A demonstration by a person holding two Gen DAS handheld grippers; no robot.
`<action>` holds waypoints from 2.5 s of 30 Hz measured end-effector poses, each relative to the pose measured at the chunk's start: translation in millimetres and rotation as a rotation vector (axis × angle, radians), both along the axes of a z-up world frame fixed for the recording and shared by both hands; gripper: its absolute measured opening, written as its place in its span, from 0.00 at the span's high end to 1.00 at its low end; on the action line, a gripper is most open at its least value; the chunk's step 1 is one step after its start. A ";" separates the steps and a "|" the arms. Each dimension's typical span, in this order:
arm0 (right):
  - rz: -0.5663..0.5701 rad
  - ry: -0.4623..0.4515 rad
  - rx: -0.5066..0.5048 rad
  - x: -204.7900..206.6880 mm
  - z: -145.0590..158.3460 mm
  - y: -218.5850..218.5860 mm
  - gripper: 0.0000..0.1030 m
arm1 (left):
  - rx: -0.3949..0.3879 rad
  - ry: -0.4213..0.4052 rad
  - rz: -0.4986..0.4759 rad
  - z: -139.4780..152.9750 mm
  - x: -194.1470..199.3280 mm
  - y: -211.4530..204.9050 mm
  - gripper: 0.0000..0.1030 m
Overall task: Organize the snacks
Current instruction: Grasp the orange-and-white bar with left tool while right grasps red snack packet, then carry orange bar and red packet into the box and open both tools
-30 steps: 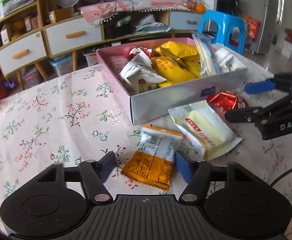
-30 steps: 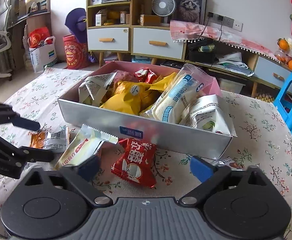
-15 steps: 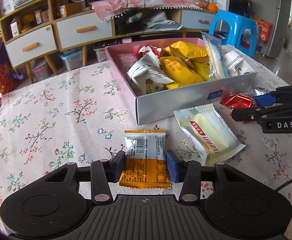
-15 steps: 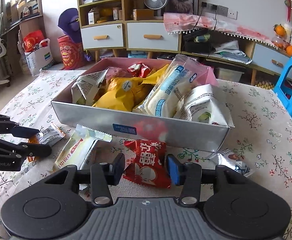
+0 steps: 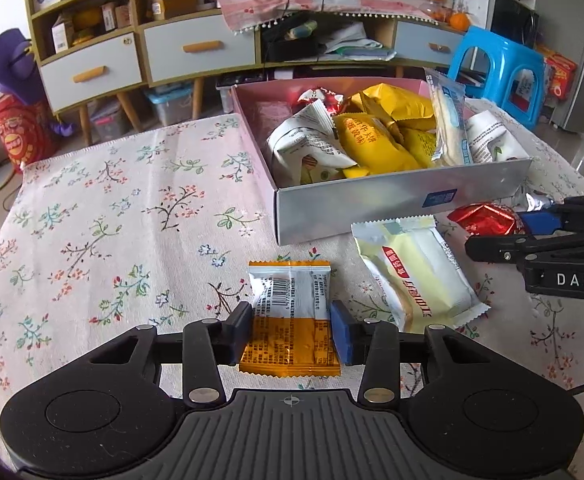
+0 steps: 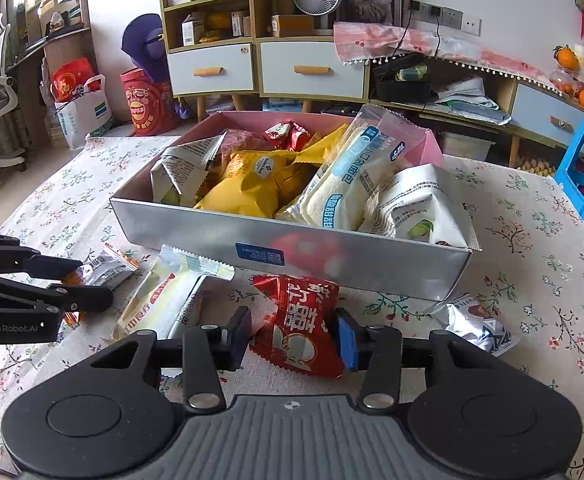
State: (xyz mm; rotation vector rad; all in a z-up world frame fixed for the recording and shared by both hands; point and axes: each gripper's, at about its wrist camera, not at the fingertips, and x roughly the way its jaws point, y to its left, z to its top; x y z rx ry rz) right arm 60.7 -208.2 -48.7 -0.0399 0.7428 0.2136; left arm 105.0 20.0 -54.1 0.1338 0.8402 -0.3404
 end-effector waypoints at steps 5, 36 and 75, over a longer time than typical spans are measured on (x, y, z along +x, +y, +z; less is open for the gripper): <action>0.015 0.012 0.033 -1.0 5.9 1.4 0.69 | -0.042 0.025 0.011 3.1 -0.9 3.1 0.62; 0.019 -0.041 0.126 -3.9 45.8 -0.4 0.78 | -0.144 -0.049 0.062 44.3 -5.7 7.2 0.63; -0.103 -0.074 0.401 76.6 44.4 -41.6 0.72 | -0.283 -0.090 0.159 36.9 121.6 -50.5 0.60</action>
